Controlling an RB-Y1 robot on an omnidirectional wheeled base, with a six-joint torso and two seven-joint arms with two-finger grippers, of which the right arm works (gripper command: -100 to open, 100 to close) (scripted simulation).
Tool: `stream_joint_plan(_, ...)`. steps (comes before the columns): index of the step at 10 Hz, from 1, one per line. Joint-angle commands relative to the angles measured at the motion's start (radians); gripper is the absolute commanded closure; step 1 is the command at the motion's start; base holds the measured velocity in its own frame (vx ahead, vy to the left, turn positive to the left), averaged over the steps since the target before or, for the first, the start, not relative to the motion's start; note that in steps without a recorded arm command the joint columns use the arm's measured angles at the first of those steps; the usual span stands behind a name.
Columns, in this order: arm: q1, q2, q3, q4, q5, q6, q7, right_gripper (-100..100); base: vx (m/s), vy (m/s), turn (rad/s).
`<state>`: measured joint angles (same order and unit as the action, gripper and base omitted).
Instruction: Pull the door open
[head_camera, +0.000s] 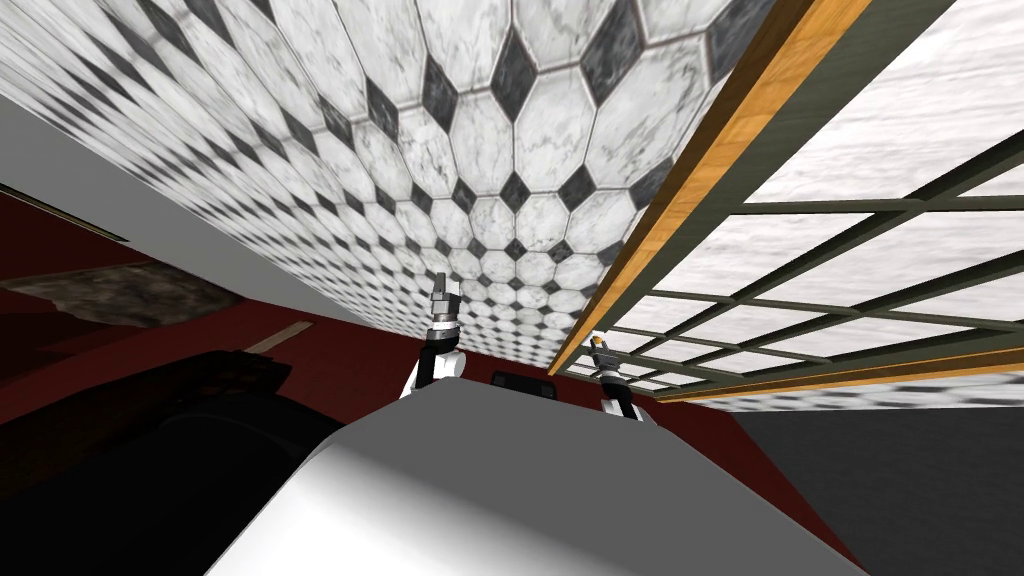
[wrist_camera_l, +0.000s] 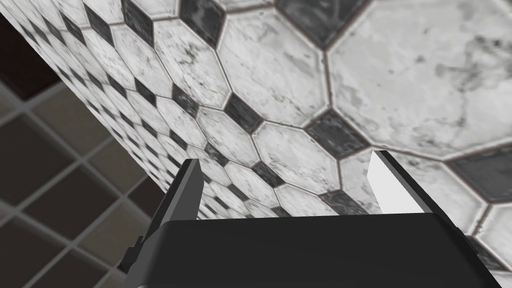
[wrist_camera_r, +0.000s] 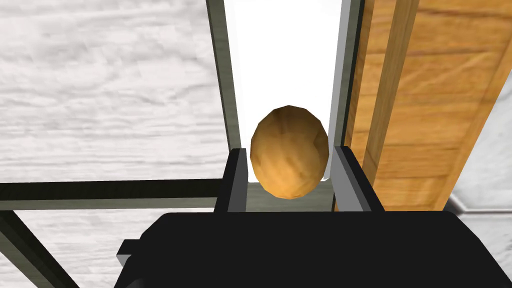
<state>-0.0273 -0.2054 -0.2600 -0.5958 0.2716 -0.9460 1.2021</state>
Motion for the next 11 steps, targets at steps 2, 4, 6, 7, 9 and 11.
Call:
stream_joint_plan(2, -0.001, 0.003, 0.003, 0.001, 0.001, 0.002, 0.0, 100, 0.0, 0.0, 0.0)
stream_joint_plan(4, 0.001, -0.002, 0.005, -0.001, -0.013, 0.001, -0.045, 100, -0.02, -0.005, 0.031)
stream_joint_plan(6, 0.001, -0.004, 0.012, -0.002, -0.03, 0.002, -0.1, 100, -0.03, -0.012, 0.062)
stream_joint_plan(7, 0.002, -0.005, 0.015, -0.003, -0.037, 0.002, -0.122, 100, -0.024, -0.012, 0.035)
stream_joint_plan(9, 0.003, -0.007, 0.021, -0.004, -0.05, 0.003, -0.166, 100, -0.021, -0.009, 0.038)
stream_joint_plan(11, 0.003, -0.009, 0.029, -0.006, -0.069, 0.003, -0.223, 100, -0.031, -0.011, 0.06)
